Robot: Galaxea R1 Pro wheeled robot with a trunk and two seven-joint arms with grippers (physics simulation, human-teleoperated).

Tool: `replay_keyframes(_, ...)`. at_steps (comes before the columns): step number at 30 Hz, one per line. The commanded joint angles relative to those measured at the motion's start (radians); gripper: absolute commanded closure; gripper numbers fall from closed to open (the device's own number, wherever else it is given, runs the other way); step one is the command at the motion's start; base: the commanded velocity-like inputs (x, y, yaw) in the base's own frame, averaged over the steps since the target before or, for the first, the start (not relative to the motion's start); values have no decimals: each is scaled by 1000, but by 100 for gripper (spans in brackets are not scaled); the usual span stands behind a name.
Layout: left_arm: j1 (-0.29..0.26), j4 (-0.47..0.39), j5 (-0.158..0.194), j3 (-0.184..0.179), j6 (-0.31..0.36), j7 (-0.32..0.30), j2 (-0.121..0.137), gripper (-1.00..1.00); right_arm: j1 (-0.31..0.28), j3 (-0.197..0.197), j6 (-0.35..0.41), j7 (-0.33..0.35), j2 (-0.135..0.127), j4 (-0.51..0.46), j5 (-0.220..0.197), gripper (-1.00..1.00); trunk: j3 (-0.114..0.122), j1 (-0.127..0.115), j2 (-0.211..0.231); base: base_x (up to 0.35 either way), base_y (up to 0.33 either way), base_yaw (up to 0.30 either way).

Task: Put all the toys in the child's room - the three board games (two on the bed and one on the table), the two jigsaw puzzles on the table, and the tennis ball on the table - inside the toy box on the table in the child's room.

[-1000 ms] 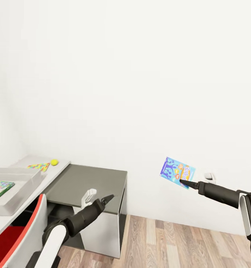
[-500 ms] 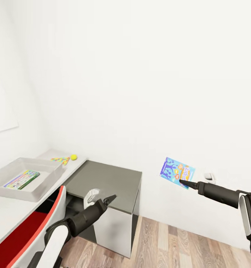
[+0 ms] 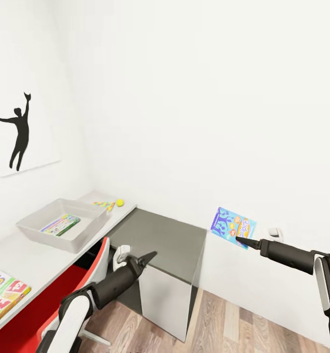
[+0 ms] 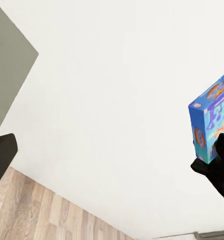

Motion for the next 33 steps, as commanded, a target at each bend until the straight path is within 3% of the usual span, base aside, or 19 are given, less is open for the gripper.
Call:
replay_keyframes(1, -6, 0, -2, 1, 5, -16, -1, -100, -1, -1, 9, 6, 0, -1, 1, 100, -2, 1, -2, 0, 0, 297)
replay_keyframes(10, -85, -3, 6, 2, 30, -53, -1, -100, -1, -1, 9, 6, 0, -1, 1, 100, -2, 1, -2, 0, 0, 296)
replay_keyframes(17, -155, 0, 7, 12, 72, -29, 1, -100, -1, -1, 9, 6, 0, 0, 0, 100, -2, 1, -2, 0, 0, 297)
replay_keyframes(22, -216, 2, 9, 37, 88, 47, 9, -100, -2, -3, 9, 6, 0, 1, -1, 100, -2, 1, -2, 0, 0, 297)
replay_keyframes(23, -258, 2, 24, 63, 110, 116, 11, -100, -2, -2, 9, 6, 0, 1, -1, 100, -2, 1, -2, 0, 0, 296)
replay_keyframes(24, -258, 2, 24, 63, 110, 116, 11, -100, -2, -2, 9, 6, 0, 1, -1, 100, -2, 1, -2, 0, 0, 296)
replay_keyframes(25, -274, 3, 40, 75, 122, 159, 11, -100, -2, -1, 9, 5, 0, 1, 0, 100, -2, 1, -2, 0, 0, 297)
replay_keyframes(29, -297, 20, 59, 87, 134, 229, 10, -100, -2, 1, 10, 5, 0, 0, 0, 100, -2, 1, -2, 0, 0, 297)
replay_keyframes(33, -306, 48, 63, 89, 137, 276, 6, -100, -2, 1, 10, 6, 0, 0, -1, 100, -2, 1, -2, 0, 0, 296)
